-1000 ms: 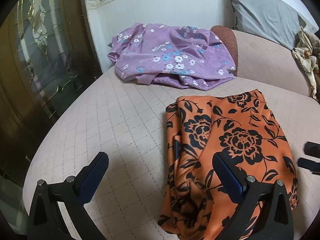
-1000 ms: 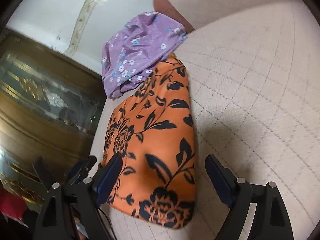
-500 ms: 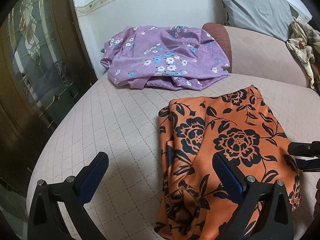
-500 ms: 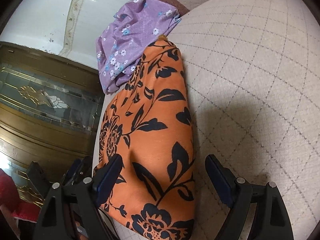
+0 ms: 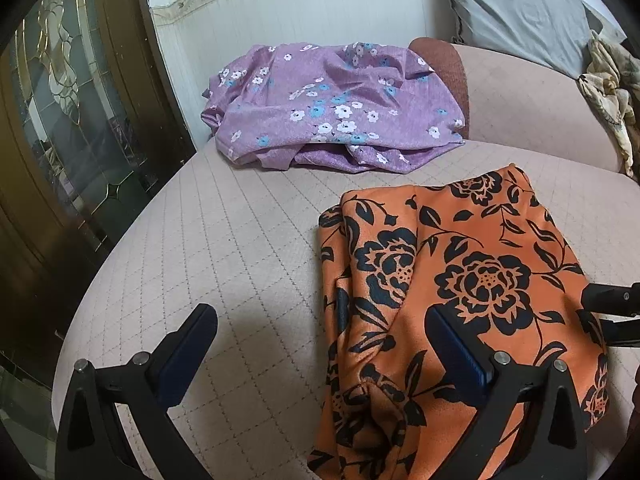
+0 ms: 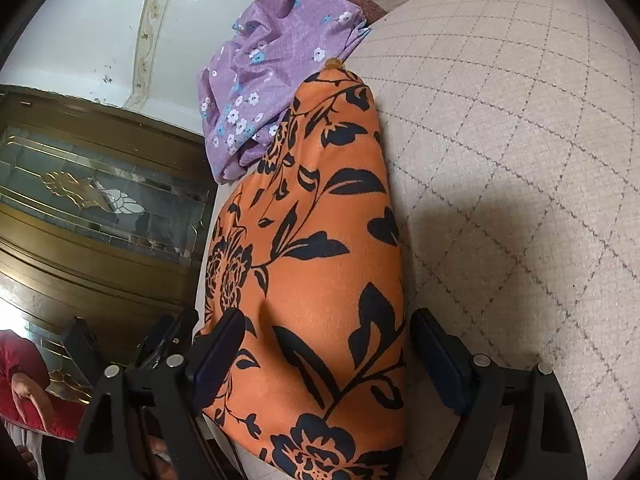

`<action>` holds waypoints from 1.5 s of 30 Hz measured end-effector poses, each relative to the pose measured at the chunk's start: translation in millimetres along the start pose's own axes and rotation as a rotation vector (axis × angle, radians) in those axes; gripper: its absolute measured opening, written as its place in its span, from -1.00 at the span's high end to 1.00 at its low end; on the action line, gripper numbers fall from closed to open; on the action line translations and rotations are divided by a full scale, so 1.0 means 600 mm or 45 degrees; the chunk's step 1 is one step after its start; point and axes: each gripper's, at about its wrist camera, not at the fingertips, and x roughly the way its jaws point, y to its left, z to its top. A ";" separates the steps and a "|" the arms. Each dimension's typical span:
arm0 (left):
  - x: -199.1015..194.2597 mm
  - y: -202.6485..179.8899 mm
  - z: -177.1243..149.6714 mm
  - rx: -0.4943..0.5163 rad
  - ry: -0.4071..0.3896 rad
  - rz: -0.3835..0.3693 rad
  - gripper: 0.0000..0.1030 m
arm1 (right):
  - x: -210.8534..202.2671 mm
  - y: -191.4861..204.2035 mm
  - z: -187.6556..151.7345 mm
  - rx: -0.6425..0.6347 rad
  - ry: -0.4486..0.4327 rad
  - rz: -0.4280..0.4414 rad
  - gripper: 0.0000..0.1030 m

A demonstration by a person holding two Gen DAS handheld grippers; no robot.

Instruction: Fold small clothes

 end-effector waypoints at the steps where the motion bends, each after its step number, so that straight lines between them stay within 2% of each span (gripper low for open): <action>1: 0.001 -0.001 0.000 0.002 0.001 0.001 -1.00 | 0.000 0.000 0.000 0.001 -0.002 0.002 -0.69; 45: 0.022 -0.007 -0.004 -0.001 0.055 0.016 -1.00 | -0.009 0.003 0.004 0.011 -0.023 0.028 -0.69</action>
